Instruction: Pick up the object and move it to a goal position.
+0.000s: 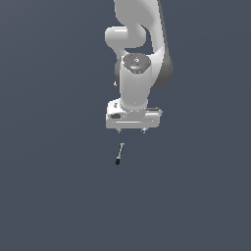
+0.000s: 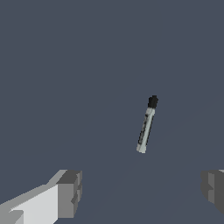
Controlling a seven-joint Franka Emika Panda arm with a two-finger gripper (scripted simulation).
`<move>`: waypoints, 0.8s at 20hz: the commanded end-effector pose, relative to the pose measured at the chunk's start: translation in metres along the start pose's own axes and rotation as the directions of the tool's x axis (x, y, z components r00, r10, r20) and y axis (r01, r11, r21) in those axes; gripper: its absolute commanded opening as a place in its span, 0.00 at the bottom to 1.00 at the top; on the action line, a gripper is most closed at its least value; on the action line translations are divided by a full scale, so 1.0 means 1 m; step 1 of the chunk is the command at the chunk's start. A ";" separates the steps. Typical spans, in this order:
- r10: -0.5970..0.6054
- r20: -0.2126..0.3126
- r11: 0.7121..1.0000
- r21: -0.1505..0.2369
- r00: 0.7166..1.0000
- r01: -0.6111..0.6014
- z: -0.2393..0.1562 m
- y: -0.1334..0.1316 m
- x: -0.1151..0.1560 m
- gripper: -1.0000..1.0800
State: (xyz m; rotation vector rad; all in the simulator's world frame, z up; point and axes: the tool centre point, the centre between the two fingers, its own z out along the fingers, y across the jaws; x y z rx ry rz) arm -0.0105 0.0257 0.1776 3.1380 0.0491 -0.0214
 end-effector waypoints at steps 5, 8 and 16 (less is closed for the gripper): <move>-0.009 0.004 1.000 0.005 1.000 0.009 -0.003 -0.006 -0.001 0.96; -0.026 0.010 1.000 0.013 1.000 0.026 -0.008 -0.017 -0.003 0.96; -0.024 0.012 1.000 0.016 1.000 0.024 -0.007 -0.019 -0.002 0.96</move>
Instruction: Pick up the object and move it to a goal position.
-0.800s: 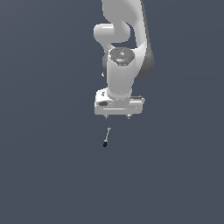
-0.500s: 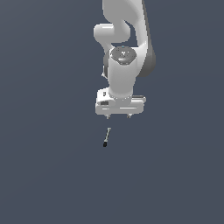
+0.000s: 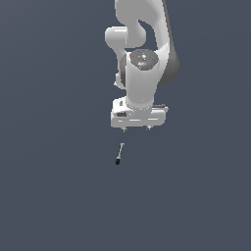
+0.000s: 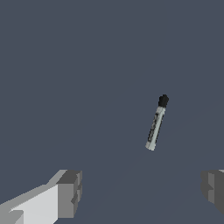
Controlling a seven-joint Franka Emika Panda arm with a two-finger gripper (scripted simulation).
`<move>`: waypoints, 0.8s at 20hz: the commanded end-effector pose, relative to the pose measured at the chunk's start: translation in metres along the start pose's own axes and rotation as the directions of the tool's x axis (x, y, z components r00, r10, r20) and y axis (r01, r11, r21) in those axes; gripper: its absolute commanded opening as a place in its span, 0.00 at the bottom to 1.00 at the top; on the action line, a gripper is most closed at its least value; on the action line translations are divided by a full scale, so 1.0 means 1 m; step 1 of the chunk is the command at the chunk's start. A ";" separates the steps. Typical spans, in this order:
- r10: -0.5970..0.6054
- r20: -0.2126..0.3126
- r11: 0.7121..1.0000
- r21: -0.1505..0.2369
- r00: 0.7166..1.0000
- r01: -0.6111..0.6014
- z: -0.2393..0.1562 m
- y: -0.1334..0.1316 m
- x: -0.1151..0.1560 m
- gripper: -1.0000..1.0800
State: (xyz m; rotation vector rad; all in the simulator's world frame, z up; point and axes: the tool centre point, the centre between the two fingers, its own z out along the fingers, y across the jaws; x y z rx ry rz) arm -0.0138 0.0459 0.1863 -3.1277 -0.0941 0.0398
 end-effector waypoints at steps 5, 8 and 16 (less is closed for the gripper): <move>0.045 -0.003 0.999 0.002 0.999 -0.045 0.019 0.011 0.006 0.96; 0.084 -0.007 0.996 0.003 0.996 -0.084 0.036 0.022 0.011 0.96; 0.213 -0.020 0.977 0.000 0.977 -0.213 0.095 0.058 0.022 0.96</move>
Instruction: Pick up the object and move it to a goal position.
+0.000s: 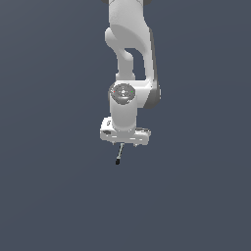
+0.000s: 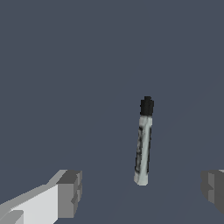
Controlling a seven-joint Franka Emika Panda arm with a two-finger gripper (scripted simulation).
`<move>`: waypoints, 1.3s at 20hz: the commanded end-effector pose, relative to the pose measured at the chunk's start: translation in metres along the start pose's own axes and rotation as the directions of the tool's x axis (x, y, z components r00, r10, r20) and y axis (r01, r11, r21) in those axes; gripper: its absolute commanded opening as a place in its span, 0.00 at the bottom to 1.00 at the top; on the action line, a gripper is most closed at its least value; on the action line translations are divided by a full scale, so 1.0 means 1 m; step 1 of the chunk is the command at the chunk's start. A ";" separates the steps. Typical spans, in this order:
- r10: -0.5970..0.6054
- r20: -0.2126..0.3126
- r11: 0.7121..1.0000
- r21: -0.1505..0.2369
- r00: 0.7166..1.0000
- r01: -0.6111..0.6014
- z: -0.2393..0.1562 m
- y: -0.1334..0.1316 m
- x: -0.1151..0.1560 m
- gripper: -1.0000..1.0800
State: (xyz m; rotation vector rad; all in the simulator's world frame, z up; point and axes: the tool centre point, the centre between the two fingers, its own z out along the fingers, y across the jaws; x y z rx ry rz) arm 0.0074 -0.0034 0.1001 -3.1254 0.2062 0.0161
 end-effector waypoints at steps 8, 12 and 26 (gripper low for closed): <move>0.084 -0.011 0.996 -0.007 0.996 -0.084 0.039 0.023 0.008 0.96; 0.083 -0.010 0.996 -0.008 0.996 -0.083 0.039 0.024 0.007 0.96; 0.086 -0.011 0.996 -0.008 0.996 -0.086 0.088 0.025 0.007 0.96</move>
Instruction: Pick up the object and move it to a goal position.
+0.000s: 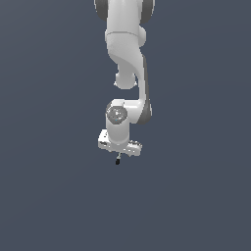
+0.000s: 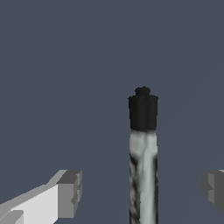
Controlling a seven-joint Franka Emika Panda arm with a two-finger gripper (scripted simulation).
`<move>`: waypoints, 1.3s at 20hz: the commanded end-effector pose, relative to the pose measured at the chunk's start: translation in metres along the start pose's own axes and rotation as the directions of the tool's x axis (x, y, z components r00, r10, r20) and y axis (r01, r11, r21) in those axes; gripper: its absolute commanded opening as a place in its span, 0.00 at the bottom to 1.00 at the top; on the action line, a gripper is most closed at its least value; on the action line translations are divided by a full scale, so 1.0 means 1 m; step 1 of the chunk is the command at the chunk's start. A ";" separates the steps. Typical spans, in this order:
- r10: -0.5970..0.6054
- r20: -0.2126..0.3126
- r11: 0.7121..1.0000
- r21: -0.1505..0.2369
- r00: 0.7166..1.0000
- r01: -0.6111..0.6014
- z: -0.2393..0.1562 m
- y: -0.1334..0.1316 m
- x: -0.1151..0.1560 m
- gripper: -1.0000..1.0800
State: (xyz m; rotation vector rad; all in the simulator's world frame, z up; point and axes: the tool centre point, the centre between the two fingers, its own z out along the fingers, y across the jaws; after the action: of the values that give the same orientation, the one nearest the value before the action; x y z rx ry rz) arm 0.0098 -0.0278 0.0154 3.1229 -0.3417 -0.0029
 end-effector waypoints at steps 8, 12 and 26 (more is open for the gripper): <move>0.000 -0.002 1.000 0.000 1.000 0.000 0.006 0.000 0.001 0.00; 0.000 -0.002 1.000 0.000 1.000 0.000 0.006 0.000 0.001 0.00; 0.055 -0.130 0.998 0.017 0.990 -0.053 -0.076 -0.008 0.048 0.00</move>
State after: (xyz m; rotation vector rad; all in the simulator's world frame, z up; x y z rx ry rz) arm 0.0487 -0.0296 0.0719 3.1096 -0.4073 0.1551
